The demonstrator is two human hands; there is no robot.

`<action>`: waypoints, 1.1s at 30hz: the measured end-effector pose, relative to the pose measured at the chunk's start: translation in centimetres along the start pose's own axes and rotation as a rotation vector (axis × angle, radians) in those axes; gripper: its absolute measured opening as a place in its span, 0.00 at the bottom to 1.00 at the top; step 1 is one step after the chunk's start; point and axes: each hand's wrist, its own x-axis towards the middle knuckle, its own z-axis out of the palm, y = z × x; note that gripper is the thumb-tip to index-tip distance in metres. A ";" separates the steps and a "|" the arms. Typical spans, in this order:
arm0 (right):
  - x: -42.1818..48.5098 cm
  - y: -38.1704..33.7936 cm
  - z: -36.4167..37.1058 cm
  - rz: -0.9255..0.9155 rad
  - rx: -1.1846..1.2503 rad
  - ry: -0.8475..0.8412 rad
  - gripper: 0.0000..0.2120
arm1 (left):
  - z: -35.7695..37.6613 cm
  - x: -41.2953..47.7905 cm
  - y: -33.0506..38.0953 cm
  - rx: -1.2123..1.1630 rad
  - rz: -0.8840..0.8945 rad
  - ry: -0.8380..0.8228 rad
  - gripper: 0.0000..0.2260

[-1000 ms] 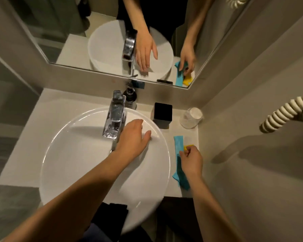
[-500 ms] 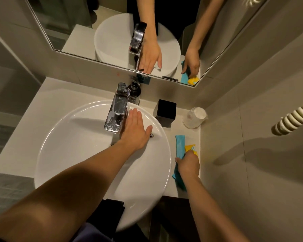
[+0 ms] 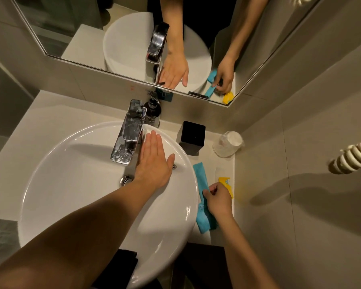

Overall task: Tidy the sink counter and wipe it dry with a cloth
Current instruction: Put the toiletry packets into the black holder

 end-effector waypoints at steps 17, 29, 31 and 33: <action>0.2 -14.9 -8.7 -0.490 0.581 0.206 0.03 | 0.3 0.2 -0.2 -0.022 -0.001 -0.010 0.36; 6.3 -16.7 -2.0 -0.531 0.291 0.044 0.05 | 0.3 0.2 0.0 -0.025 -0.010 0.000 0.36; 6.7 -16.5 -1.5 -0.514 0.260 0.030 0.05 | 0.3 0.2 0.0 -0.027 -0.009 0.011 0.36; 7.2 -16.3 -1.1 -0.502 0.243 0.014 0.05 | 0.4 0.3 -0.1 -0.025 -0.009 0.008 0.36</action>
